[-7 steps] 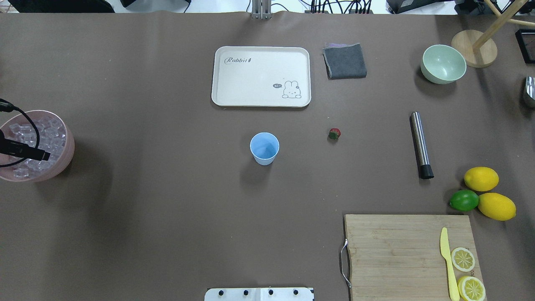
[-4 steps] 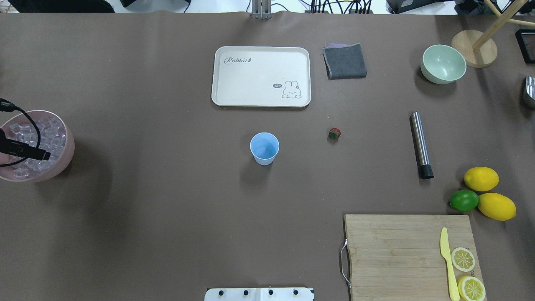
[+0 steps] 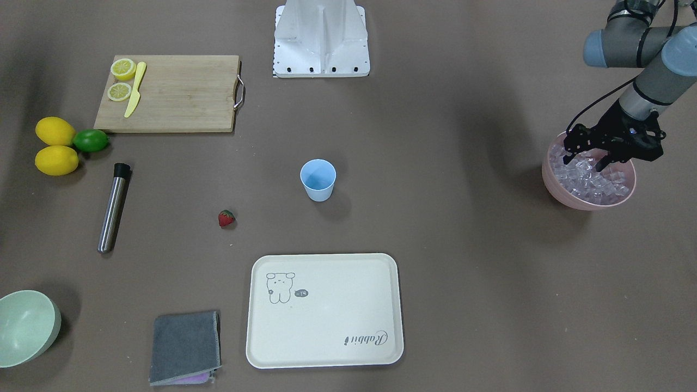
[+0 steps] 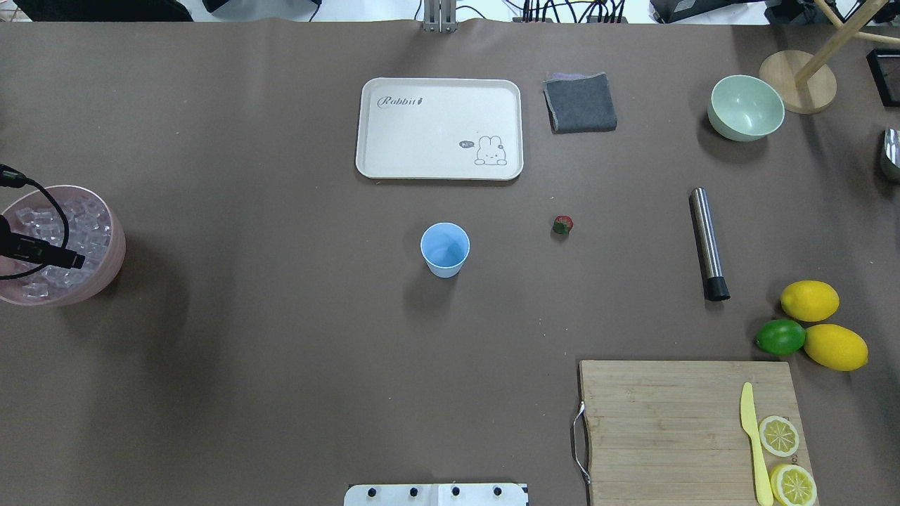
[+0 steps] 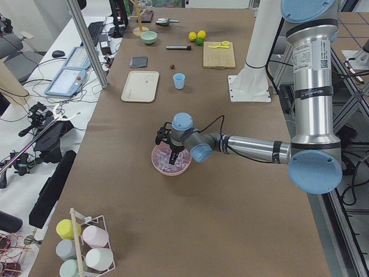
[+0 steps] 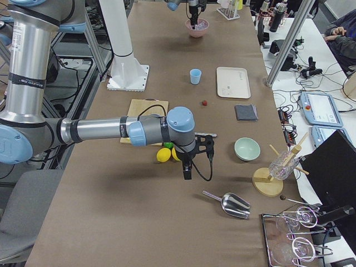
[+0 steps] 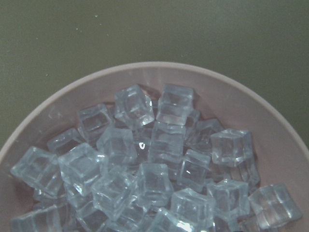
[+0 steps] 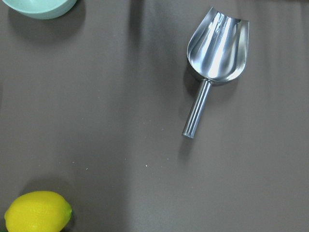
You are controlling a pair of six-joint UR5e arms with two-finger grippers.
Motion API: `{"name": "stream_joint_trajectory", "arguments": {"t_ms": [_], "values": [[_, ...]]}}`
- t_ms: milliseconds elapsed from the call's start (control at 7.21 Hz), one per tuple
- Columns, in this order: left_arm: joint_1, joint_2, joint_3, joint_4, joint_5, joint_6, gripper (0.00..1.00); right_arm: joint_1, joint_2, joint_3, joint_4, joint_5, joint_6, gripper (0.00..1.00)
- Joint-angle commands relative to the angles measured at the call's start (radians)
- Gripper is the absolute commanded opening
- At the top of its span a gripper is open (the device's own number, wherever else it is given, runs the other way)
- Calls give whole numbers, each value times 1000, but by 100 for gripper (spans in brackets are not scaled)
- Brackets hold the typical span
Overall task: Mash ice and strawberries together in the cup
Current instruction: 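Lower the left gripper into the ice cubes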
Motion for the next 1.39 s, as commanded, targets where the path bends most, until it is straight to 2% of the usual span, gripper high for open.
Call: {"name": "stream_joint_trajectory", "arguments": {"t_ms": [0, 694, 1248], "values": [[0, -2, 1, -6, 0, 1, 78, 0, 0, -1, 0, 0, 0, 100], [2, -2, 1, -6, 2, 3, 78, 0, 0, -4, 0, 0, 0, 100], [3, -2, 1, -6, 2, 4, 71, 0, 0, -5, 0, 0, -2, 100]]}}
